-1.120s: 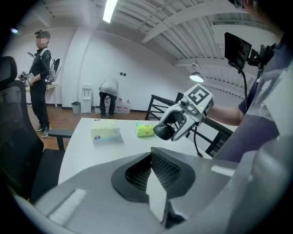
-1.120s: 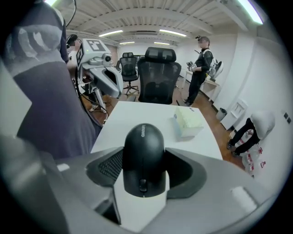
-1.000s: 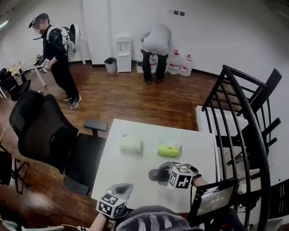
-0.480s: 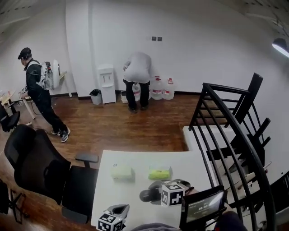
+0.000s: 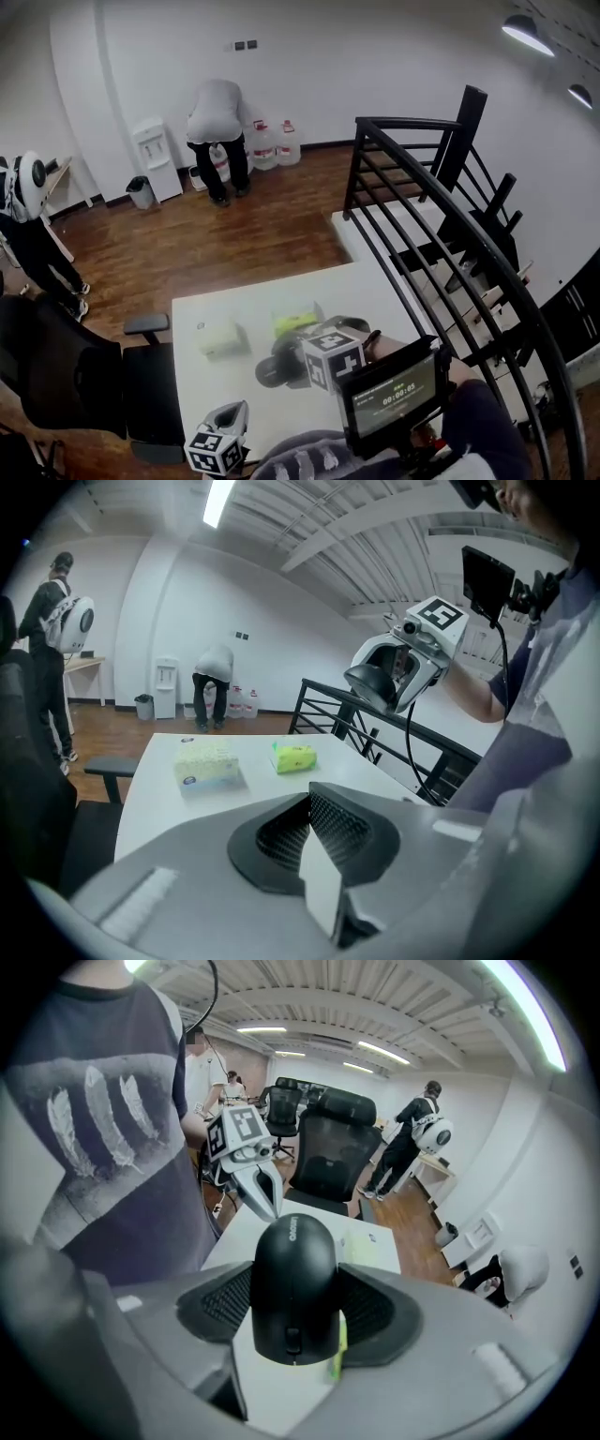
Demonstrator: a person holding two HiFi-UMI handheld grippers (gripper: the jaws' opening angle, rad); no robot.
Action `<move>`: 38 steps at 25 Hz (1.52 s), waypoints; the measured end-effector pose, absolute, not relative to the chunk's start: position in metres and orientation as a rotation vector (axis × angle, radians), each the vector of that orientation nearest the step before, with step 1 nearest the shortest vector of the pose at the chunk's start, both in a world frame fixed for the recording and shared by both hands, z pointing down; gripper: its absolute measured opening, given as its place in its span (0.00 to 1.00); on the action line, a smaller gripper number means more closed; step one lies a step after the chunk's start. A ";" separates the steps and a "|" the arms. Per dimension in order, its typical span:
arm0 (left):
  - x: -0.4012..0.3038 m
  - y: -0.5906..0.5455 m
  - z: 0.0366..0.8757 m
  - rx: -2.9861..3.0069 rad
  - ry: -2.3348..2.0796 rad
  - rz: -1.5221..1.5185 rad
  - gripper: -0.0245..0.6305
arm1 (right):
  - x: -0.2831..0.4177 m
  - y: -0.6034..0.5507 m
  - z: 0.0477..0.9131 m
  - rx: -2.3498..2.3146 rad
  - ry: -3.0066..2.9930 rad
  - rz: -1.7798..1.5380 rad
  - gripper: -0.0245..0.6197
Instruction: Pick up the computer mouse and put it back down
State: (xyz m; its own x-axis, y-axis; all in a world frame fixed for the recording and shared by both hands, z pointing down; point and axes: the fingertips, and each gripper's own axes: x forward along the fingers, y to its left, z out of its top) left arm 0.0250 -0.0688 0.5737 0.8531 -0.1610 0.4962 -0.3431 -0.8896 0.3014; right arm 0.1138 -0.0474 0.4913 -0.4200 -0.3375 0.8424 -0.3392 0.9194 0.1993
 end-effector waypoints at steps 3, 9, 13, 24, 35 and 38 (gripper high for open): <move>0.025 -0.074 0.572 2.663 -0.366 0.652 0.06 | 0.108 -0.047 0.483 0.478 -2.052 -0.021 0.48; 0.024 -0.073 0.561 2.672 -0.351 0.654 0.06 | 0.103 -0.038 0.467 0.473 -2.069 -0.041 0.48; 0.024 -0.070 0.563 2.677 -0.358 0.656 0.06 | 0.106 -0.030 0.468 0.466 -2.066 -0.039 0.48; 0.034 -0.082 0.545 2.727 -0.402 0.626 0.06 | 0.119 -0.029 0.464 0.467 -2.095 -0.080 0.48; 0.020 -0.086 0.532 2.766 -0.442 0.643 0.06 | 0.111 -0.031 0.470 0.446 -2.113 -0.087 0.48; 0.014 -0.087 0.528 2.751 -0.494 0.575 0.06 | 0.106 -0.028 0.474 0.431 -2.117 -0.083 0.49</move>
